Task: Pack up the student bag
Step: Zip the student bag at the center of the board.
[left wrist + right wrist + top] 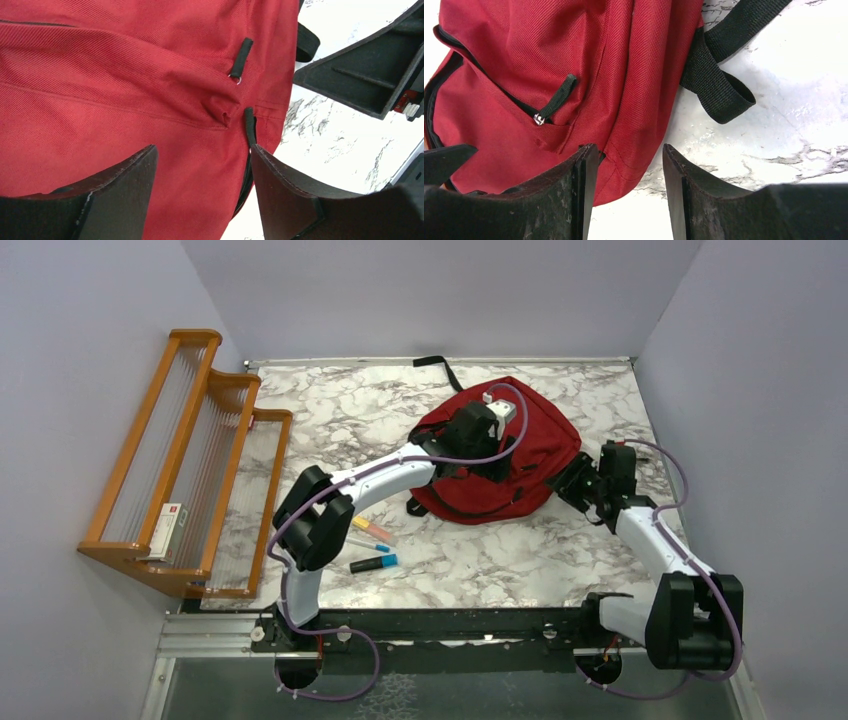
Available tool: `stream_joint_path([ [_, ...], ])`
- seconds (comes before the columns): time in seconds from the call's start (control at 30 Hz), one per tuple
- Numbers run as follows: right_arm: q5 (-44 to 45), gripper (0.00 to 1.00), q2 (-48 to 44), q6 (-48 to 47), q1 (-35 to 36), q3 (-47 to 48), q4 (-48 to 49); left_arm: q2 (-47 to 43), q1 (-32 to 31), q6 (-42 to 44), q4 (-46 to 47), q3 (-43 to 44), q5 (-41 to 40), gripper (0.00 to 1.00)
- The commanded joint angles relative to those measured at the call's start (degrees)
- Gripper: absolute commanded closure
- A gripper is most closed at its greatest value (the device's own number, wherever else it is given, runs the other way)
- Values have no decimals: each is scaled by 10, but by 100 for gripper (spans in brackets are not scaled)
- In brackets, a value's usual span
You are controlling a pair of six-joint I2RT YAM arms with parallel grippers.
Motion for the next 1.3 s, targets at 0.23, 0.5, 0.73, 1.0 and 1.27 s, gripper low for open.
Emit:
stream_joint_path([
  [0.23, -21, 46, 22, -16, -13, -6, 37, 47, -26, -1, 10, 37, 23, 33],
  [0.5, -25, 49, 80, -12, -20, 6, 80, 69, -44, -3, 6, 51, 17, 38],
  [0.73, -59, 52, 127, -9, -27, 8, 119, 95, -55, 6, 1, 72, 21, 40],
  [1.0, -73, 66, 141, -13, -32, 2, 132, 128, -62, 22, -14, 108, 33, 42],
  [1.27, -95, 79, 135, -16, -35, -4, 140, 146, -63, 23, -25, 114, 22, 46],
])
